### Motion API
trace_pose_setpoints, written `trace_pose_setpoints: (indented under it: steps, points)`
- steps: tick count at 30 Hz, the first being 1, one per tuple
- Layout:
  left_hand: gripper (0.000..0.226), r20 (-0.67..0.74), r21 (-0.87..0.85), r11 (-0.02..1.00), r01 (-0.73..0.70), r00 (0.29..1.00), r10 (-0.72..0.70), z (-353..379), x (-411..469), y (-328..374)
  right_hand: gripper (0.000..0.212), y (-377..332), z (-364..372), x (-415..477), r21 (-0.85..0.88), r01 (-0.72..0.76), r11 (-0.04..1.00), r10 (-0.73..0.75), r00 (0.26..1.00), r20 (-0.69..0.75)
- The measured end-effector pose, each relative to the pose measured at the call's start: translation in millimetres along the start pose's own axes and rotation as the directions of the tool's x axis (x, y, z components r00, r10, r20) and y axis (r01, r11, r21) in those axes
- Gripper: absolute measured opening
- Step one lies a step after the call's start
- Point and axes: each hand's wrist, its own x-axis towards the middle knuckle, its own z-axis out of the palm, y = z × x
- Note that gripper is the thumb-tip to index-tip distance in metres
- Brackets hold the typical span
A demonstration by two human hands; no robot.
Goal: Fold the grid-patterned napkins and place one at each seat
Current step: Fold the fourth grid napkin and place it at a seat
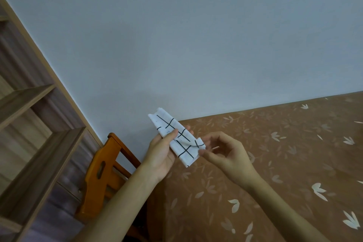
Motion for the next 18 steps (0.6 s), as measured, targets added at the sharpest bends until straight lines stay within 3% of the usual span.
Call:
trace_pose_setpoints:
  steps: [3,6,8,11,13,15,16,18]
  points:
    - [0.029,0.008,-0.028,1.000,-0.006,1.000,0.006,4,0,0,0.033,5,1,1,-0.271,0.158,0.949,-0.184,0.980,-0.072]
    - [0.031,0.007,-0.031,1.000,-0.003,1.000,0.003,4,1,-2,0.015,11,-1,-2,-0.516,0.395,0.760,-0.465,0.885,-0.007]
    - [0.032,-0.004,-0.057,0.998,0.007,1.000,-0.007,5,1,-4,0.004,17,-3,-5,-0.565,0.459,0.686,-0.522,0.851,0.057]
    - [0.029,-0.029,-0.113,0.994,0.007,1.000,-0.010,6,2,-7,0.010,20,-3,-9,-0.511,0.463,0.725,-0.529,0.848,0.018]
    - [0.027,-0.036,-0.078,0.997,-0.030,0.999,0.027,6,2,-9,0.019,15,-3,-11,-0.411,0.333,0.849,-0.407,0.907,-0.104]
    - [0.027,-0.010,0.019,0.998,-0.063,0.998,0.063,8,-1,-13,0.011,5,-4,-9,-0.148,0.051,0.988,-0.075,0.983,-0.165]
    - [0.027,0.014,0.072,0.995,-0.076,0.997,0.075,10,-2,-15,0.013,2,-5,-6,-0.033,-0.095,0.995,0.090,0.989,-0.113]
    - [0.028,0.054,0.161,0.982,-0.098,0.994,0.091,16,-6,-18,0.022,2,-6,1,0.030,-0.227,0.974,0.227,0.974,0.007]
